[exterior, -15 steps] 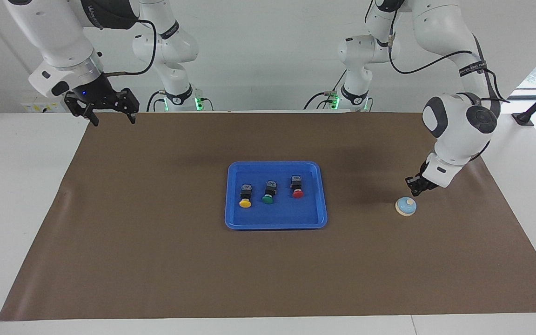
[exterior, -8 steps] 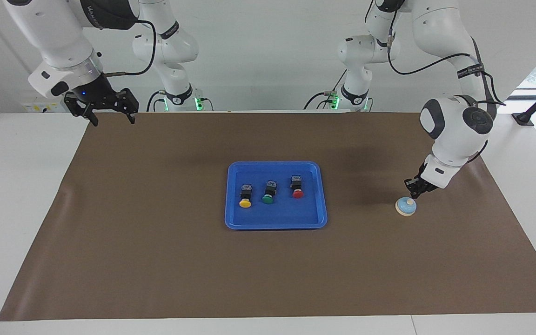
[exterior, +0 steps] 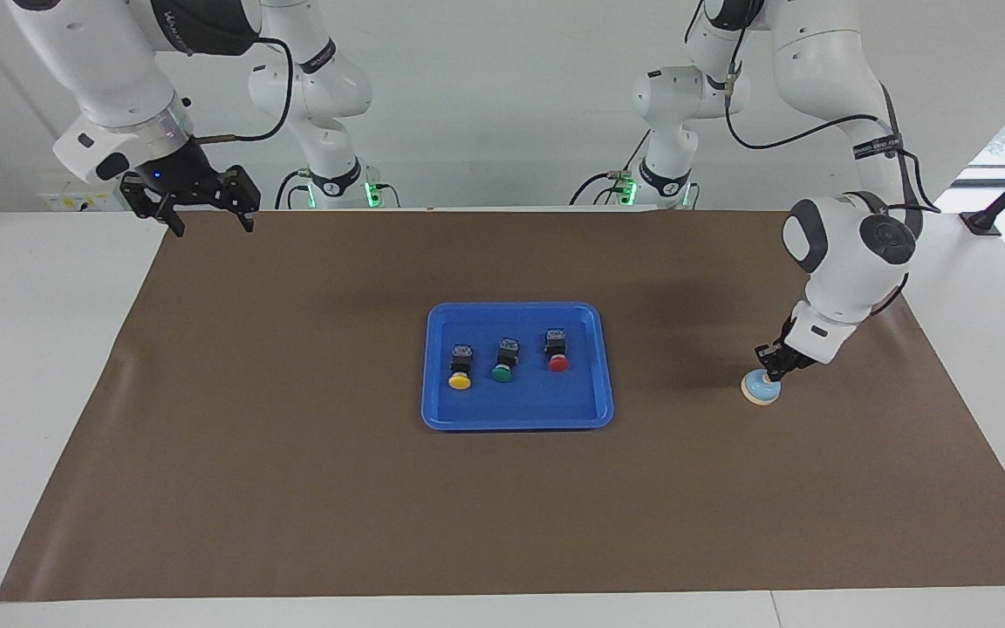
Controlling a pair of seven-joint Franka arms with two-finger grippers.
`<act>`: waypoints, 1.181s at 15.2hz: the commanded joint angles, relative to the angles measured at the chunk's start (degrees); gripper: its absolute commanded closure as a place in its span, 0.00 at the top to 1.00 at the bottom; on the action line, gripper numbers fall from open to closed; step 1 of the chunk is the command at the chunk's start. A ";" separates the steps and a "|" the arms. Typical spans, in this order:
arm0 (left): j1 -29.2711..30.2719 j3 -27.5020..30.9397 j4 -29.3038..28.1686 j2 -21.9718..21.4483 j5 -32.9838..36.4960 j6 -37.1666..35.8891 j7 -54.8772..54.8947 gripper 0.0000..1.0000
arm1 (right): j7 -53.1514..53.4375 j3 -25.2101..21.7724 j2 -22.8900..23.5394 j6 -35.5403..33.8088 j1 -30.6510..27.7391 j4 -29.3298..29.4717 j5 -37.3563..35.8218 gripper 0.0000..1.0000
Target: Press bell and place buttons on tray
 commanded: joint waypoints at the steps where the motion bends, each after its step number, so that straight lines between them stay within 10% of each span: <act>1: 0.41 -0.05 -1.94 0.55 -0.99 3.41 -0.33 0.00 | -0.15 0.32 -0.64 -0.10 -0.57 -0.62 0.92 1.00; 6: 0.32 -0.05 -7.32 0.37 -0.99 11.78 -0.16 0.00 | -0.15 0.32 -0.64 -0.10 -0.57 -0.62 0.92 1.00; 13: 0.33 0.13 7.43 -5.51 -0.90 -17.82 0.19 0.02 | -0.15 0.32 -0.64 -0.10 -0.57 -0.62 0.92 1.00; 16: 0.41 0.30 8.95 -12.08 -0.90 -24.95 0.37 0.81 | -0.15 0.32 -0.64 -0.10 -0.57 -0.62 0.92 1.00; 18: 0.41 0.30 8.85 -16.66 -0.90 -28.20 0.02 1.00 | -0.15 0.32 -0.64 -0.10 -0.57 -0.62 0.92 1.00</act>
